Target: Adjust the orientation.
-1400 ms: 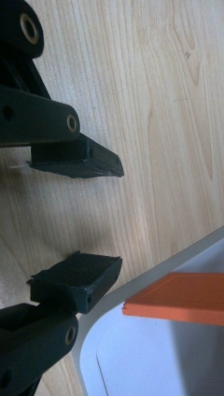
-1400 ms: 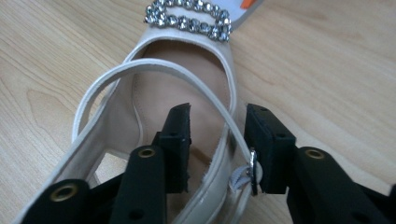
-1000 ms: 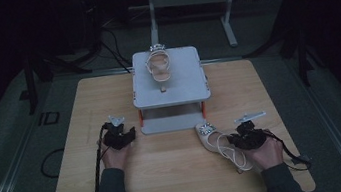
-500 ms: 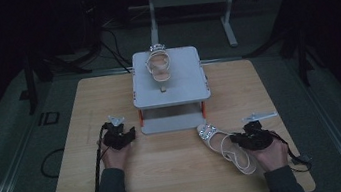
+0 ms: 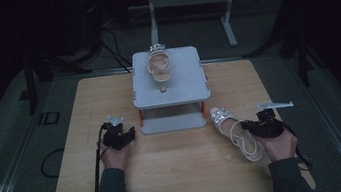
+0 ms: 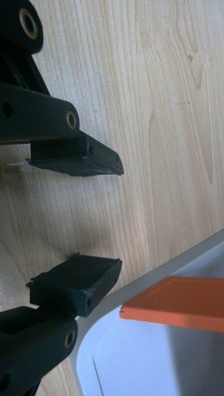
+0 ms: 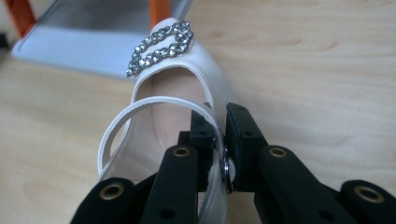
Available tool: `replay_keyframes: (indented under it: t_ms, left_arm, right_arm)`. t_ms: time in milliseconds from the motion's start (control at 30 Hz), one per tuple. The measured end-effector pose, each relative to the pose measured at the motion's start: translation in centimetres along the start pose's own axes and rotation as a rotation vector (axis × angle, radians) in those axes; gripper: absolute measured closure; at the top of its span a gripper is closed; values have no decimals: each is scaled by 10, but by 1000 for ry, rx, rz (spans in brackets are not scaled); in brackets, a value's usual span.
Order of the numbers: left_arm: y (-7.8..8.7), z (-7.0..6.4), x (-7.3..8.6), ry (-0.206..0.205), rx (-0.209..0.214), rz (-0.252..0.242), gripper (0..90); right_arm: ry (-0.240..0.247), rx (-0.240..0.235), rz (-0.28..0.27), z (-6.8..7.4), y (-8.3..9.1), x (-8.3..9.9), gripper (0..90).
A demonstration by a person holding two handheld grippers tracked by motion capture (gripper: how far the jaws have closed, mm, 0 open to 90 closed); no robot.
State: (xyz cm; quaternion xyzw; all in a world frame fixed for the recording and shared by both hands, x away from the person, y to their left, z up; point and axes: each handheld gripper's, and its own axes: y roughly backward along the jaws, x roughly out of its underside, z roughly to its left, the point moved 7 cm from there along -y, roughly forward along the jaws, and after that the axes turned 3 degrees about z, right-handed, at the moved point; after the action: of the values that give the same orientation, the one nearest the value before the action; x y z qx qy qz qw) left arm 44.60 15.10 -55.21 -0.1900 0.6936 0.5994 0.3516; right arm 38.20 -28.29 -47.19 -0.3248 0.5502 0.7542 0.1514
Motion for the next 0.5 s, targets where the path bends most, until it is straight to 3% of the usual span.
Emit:
replay_keyframes:
  t_ms: [200,500]
  left_arm:
    - [0,-1,0,-18,-15,4,476]
    - [0,-1,0,-14,-12,4,474]
  right_arm:
    - [-76,26,-41,-15,-11,-23,823]
    - [-160,22,-31,-32,-36,-48,822]
